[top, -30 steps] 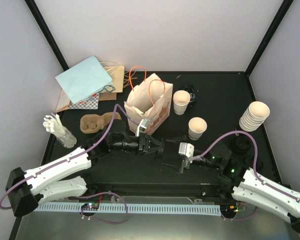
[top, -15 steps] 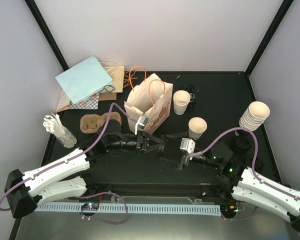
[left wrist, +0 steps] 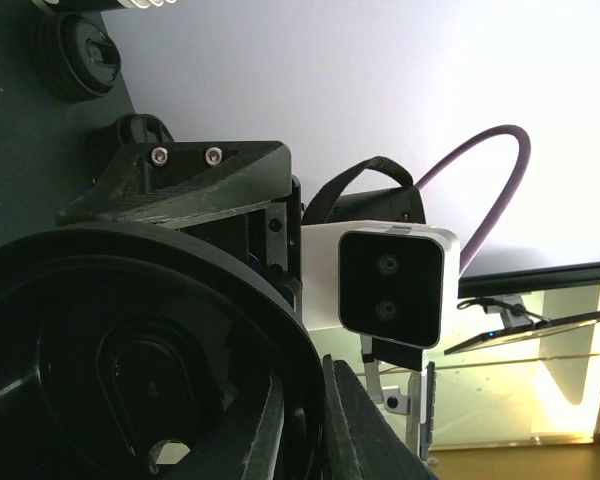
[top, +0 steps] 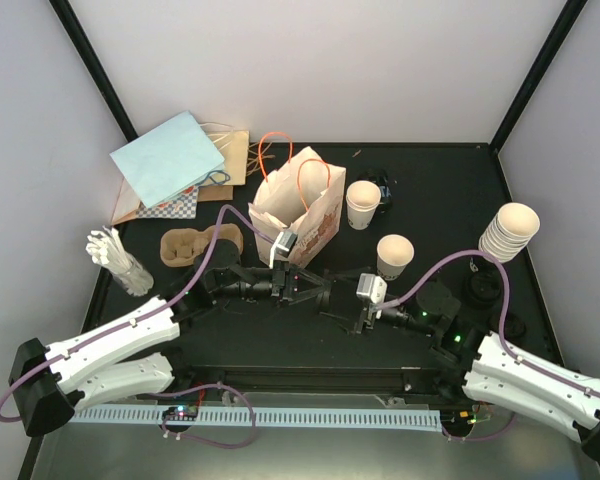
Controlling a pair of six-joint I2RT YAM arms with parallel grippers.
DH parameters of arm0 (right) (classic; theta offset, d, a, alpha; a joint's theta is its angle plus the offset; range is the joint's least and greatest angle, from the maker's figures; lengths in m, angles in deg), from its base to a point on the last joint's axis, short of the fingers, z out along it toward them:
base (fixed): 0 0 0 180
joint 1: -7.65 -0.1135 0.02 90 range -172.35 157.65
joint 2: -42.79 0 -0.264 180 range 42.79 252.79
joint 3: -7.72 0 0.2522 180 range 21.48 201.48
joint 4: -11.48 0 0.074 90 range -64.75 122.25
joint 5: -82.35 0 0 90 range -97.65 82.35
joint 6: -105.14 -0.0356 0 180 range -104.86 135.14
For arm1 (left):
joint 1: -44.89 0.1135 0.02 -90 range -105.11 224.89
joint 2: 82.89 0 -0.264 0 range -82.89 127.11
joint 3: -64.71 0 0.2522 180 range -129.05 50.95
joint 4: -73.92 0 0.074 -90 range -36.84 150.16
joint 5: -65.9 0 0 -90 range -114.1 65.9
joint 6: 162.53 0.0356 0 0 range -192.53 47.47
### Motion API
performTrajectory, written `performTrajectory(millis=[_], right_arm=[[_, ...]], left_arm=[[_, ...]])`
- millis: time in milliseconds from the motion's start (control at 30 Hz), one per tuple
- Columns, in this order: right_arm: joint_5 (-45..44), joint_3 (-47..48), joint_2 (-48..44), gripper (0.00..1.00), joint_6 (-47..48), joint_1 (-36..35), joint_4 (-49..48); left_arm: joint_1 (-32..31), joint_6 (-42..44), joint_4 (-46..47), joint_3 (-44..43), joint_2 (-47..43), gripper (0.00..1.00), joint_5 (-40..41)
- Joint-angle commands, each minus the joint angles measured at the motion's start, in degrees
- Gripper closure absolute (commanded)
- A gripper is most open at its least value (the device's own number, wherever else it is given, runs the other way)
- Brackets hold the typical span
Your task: Pack the takeout coffee
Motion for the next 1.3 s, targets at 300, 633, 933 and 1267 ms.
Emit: performTrajectory(millis=[300, 633, 933, 1267], right_arm=[[-0.09, 0.97, -0.35, 0.3, -3.03, -0.33, -3.21], [-4.53, 2.38, -2.33, 0.32, -4.22, -0.33, 4.75], [-21.13, 12.93, -2.26, 0.31, -16.46, -0.25, 29.74], [-33.53, 29.38, 8.46, 0.32, -31.0, 0.26, 56.5]], left_arm=[[0.53, -1.39, 3.34, 0.96, -1.11, 0.93, -1.42], [2.66, 3.42, -3.89, 0.37, -4.27, 0.28, 1.68], [11.24, 17.37, -28.74, -6.38, -14.17, 0.03, 13.28], [12.24, 21.27, -32.8, -6.61, -12.93, 0.03, 13.38]])
